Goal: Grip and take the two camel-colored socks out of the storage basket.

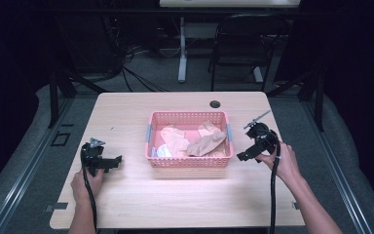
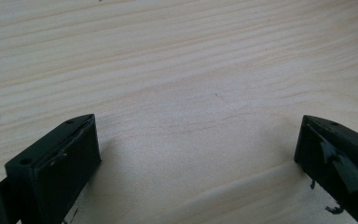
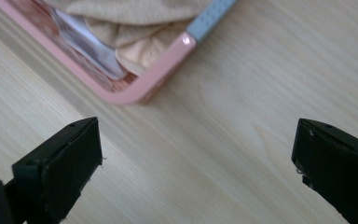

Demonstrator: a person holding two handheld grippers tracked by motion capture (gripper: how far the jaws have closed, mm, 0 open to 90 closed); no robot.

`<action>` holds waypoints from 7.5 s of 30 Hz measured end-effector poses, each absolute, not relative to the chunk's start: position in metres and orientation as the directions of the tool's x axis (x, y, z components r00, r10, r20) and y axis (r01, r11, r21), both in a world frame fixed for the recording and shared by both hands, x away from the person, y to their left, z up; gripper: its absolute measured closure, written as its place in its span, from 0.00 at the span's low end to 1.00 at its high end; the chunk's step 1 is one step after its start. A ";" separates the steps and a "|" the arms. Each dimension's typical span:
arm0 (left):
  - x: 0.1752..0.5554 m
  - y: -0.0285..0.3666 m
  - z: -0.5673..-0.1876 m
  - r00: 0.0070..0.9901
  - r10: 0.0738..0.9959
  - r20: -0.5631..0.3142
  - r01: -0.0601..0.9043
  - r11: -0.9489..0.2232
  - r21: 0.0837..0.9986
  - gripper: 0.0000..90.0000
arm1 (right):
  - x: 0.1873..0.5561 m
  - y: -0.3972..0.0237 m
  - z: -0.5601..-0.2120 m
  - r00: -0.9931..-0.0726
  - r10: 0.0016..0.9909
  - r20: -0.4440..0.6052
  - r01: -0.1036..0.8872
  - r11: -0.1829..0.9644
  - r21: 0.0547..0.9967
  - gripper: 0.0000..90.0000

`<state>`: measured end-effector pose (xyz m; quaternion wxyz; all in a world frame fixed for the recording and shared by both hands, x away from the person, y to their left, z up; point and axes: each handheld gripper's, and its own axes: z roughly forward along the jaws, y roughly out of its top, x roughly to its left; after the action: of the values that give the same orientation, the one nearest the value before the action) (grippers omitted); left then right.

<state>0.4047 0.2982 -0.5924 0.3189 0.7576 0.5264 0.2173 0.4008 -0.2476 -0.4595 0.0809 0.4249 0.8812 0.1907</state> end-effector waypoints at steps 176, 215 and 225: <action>0.406 0.297 -0.592 0.339 0.941 -0.005 0.664 -0.236 0.710 0.00 | 0.435 -0.244 -0.368 -0.576 0.817 -0.026 0.685 0.500 0.529 0.96; 0.406 0.297 -0.592 0.335 0.942 -0.006 0.665 -0.232 0.710 0.00 | 0.432 -0.321 -0.450 -0.384 0.923 0.028 0.820 0.327 0.471 0.96; 0.406 0.297 -0.592 0.336 0.942 -0.005 0.665 -0.233 0.710 0.00 | 0.446 -0.318 -0.501 -0.345 0.938 0.021 0.873 0.313 0.374 0.99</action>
<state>0.4059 0.2968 -0.5921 0.3156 0.7538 0.5329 0.2196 0.4465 -0.3181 -0.5011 0.1009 0.5633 0.8039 0.1622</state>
